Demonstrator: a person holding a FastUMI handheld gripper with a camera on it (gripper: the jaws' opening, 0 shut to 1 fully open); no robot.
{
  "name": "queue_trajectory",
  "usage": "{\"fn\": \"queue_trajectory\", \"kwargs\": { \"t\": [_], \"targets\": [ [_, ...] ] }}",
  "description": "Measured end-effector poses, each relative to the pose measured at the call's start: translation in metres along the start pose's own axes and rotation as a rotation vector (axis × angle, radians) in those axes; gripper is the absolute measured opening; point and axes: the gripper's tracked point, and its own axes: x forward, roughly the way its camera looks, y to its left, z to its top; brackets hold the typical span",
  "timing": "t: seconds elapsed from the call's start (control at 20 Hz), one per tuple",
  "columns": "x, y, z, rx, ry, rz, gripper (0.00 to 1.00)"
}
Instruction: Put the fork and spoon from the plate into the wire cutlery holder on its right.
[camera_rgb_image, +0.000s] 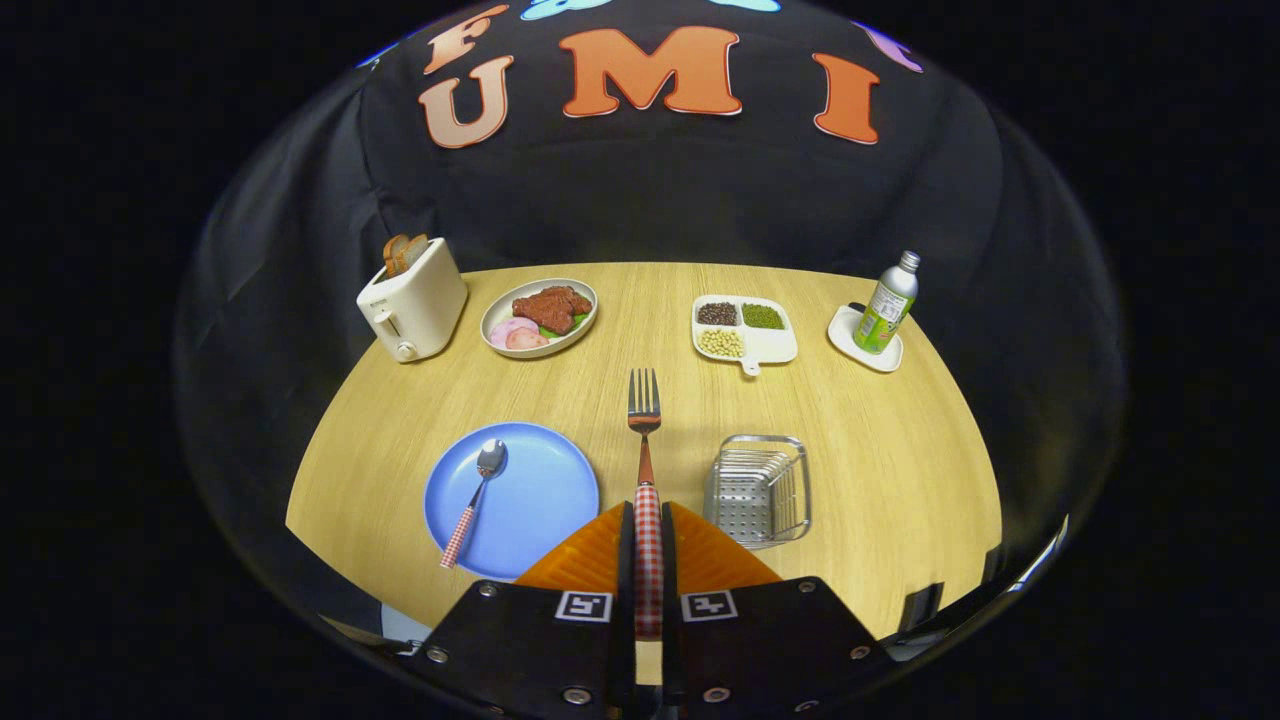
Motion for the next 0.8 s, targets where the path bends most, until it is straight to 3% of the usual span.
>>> {"fn": "queue_trajectory", "kwargs": {
  "t": [0.15,0.35,0.8],
  "targets": [
    [-0.008,-0.030,-0.006,0.014,0.104,-0.007,0.11],
    [-0.018,-0.069,-0.022,-0.058,0.232,-0.055,0.11],
    [-0.006,-0.068,-0.028,-0.126,0.501,0.000,0.11]
  ]
}}
